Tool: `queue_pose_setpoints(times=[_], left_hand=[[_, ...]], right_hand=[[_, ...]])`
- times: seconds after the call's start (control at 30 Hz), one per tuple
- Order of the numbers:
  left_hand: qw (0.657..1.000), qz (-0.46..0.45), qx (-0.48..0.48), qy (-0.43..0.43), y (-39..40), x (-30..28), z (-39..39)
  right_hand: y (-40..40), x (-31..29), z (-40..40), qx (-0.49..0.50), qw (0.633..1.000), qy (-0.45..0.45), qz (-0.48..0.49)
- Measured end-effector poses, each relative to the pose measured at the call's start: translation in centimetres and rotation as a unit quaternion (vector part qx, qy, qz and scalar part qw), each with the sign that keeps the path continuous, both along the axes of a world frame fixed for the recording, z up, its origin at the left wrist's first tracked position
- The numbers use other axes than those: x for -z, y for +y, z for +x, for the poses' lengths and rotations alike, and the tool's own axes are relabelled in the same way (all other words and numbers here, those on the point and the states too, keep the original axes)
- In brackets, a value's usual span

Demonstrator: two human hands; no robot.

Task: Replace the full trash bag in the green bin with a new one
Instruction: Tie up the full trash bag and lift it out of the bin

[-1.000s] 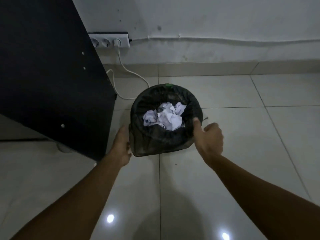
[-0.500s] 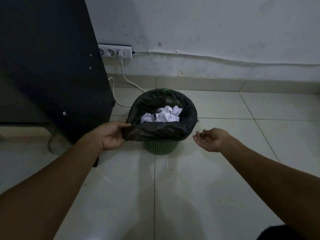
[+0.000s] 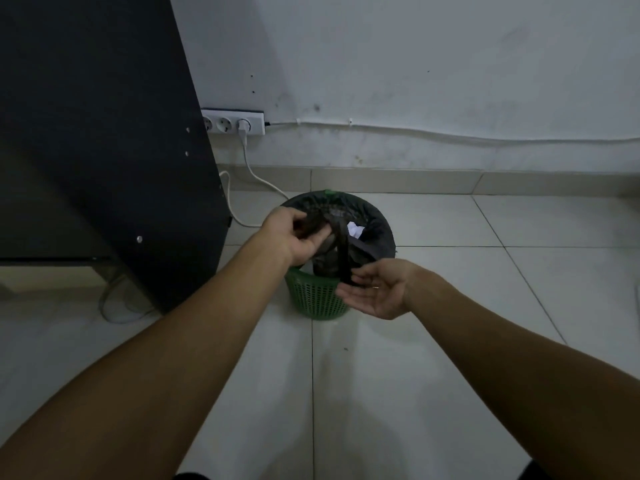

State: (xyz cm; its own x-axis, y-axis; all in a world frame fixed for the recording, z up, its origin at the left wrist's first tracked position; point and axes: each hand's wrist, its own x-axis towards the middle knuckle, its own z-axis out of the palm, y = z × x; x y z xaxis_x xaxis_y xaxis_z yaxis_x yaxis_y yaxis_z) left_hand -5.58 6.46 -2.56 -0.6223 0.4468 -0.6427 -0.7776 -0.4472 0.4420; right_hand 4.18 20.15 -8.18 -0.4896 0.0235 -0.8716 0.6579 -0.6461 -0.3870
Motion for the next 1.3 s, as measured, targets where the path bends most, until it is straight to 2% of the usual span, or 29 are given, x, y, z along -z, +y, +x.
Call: queue_pose_setpoints(times=[0.13,0.2,0.27,0.3,0.33,0.37,0.4,0.43,0.47,0.5,0.53,0.63,0.73,0.87,0.93,1.03,1.1,1.17,1.2,1.23,1.3], left_hand=[[0.997,-0.069,-0.033,0.016,-1.3,0.1,-0.5],[0.994,-0.086,-0.06,0.026,-1.7,0.1,-0.9],[0.993,-0.084,-0.078,0.018,-1.4,0.1,-1.1],[0.994,-0.078,-0.075,0.011,-1.0,0.0,-1.1],[0.995,-0.074,-0.063,0.004,-0.5,-0.1,-0.9],[0.996,-0.073,-0.047,-0.001,0.0,-0.3,-0.7],[0.996,-0.077,-0.033,-0.006,0.4,-0.4,-0.5],[0.997,-0.079,-0.02,-0.007,0.8,-0.5,-0.3],[0.997,-0.08,-0.01,-0.005,1.0,-0.6,-0.2],[0.997,-0.08,-0.005,-0.003,1.1,-0.7,-0.1],[0.996,-0.084,-0.002,0.001,1.0,-0.8,0.0],[0.991,-0.13,0.002,0.016,-0.1,-0.8,-0.6],[0.984,-0.169,-0.051,-0.004,-1.9,-0.4,-2.3],[0.981,-0.103,-0.157,-0.058,-3.4,0.6,-4.6],[0.979,-0.098,-0.166,-0.069,-3.8,1.2,-5.5],[0.981,-0.121,-0.139,-0.058,-4.1,2.1,-6.9],[0.983,-0.154,-0.089,-0.033,-4.4,3.0,-7.7],[0.981,-0.193,-0.019,-0.001,-4.5,3.8,-8.2],[0.977,-0.215,0.004,0.007,-4.5,4.3,-8.6],[0.972,-0.235,0.021,0.017,-4.4,4.7,-8.9],[0.963,-0.262,0.033,0.061,-4.1,5.3,-9.5]], right_hand=[[1.7,-0.1,1.0,0.12,0.992,0.001,0.031],[2.1,-0.5,1.5,0.133,0.989,-0.014,0.062],[1.1,-0.7,1.6,0.062,0.982,-0.001,0.18],[0.4,-0.4,1.3,0.035,0.957,0.032,0.287],[-0.3,0.0,1.0,0.025,0.904,0.078,0.42],[-1.3,0.1,0.6,0.021,0.822,0.138,0.553],[-2.1,0.1,0.3,-0.009,0.723,0.188,0.664],[-2.6,0.1,-0.2,-0.061,0.629,0.211,0.746],[-3.0,0.2,-0.8,-0.116,0.559,0.209,0.794],[-3.1,0.3,-1.3,-0.169,0.521,0.187,0.815],[-3.0,0.5,-1.7,-0.212,0.508,0.158,0.82],[-1.9,0.9,-1.6,-0.223,0.527,0.093,0.815],[0.4,1.2,-0.7,-0.211,0.523,0.061,0.824],[3.6,1.8,-0.9,-0.142,0.552,0.034,0.821],[4.8,1.8,-1.3,-0.084,0.576,0.031,0.812],[6.5,1.5,-1.9,0.01,0.664,0.001,0.748],[7.3,1.2,-2.1,0.072,0.762,-0.003,0.643],[7.9,1.2,-2.3,0.135,0.871,0.015,0.472],[8.0,1.2,-2.3,0.154,0.899,0.027,0.409],[8.2,1.4,-2.3,0.166,0.912,0.047,0.373],[8.8,1.7,-2.5,0.18,0.911,0.11,0.353]])
